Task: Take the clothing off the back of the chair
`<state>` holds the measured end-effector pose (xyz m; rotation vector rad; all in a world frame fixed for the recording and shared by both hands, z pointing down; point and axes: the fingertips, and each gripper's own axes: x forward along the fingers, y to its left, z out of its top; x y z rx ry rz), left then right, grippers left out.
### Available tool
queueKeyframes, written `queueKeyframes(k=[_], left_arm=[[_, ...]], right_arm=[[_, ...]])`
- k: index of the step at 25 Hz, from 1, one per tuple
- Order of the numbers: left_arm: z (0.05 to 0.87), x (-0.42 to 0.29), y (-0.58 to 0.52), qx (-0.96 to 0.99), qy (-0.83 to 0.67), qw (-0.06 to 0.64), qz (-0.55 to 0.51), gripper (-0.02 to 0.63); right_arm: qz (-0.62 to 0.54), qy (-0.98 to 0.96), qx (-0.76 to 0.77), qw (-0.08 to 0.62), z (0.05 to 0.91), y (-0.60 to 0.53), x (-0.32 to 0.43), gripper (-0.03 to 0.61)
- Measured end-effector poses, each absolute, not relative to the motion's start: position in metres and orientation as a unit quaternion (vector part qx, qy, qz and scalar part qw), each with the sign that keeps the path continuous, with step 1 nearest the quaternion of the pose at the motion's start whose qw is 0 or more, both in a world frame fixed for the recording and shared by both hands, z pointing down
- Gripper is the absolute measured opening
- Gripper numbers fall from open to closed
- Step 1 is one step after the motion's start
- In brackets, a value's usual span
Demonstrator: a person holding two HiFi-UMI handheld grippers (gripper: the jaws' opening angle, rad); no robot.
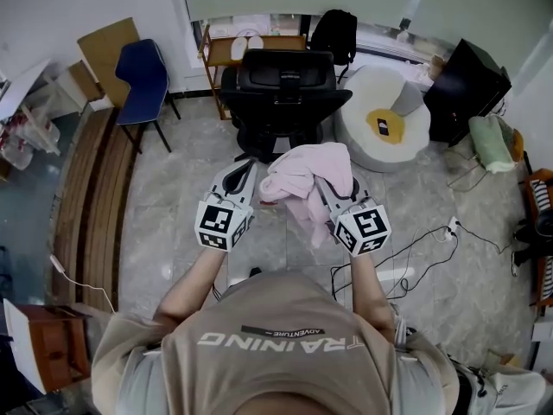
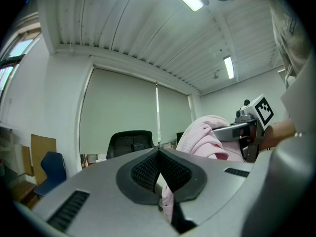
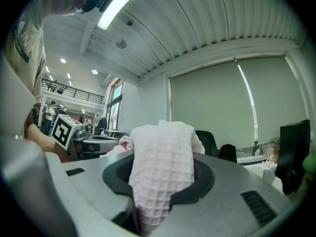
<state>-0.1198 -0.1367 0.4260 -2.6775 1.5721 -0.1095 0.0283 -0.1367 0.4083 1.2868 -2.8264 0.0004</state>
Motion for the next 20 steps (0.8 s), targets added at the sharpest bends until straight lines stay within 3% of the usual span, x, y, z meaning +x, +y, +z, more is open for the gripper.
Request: queueKeyframes(k=[20], left_arm=[[0.431, -0.125, -0.149, -0.862, 0.507, 0.019, -0.017, 0.009]], right_arm=[[-0.011, -0.906, 0.423, 0.014, 0.414, -0.14, 0.029, 0.167]])
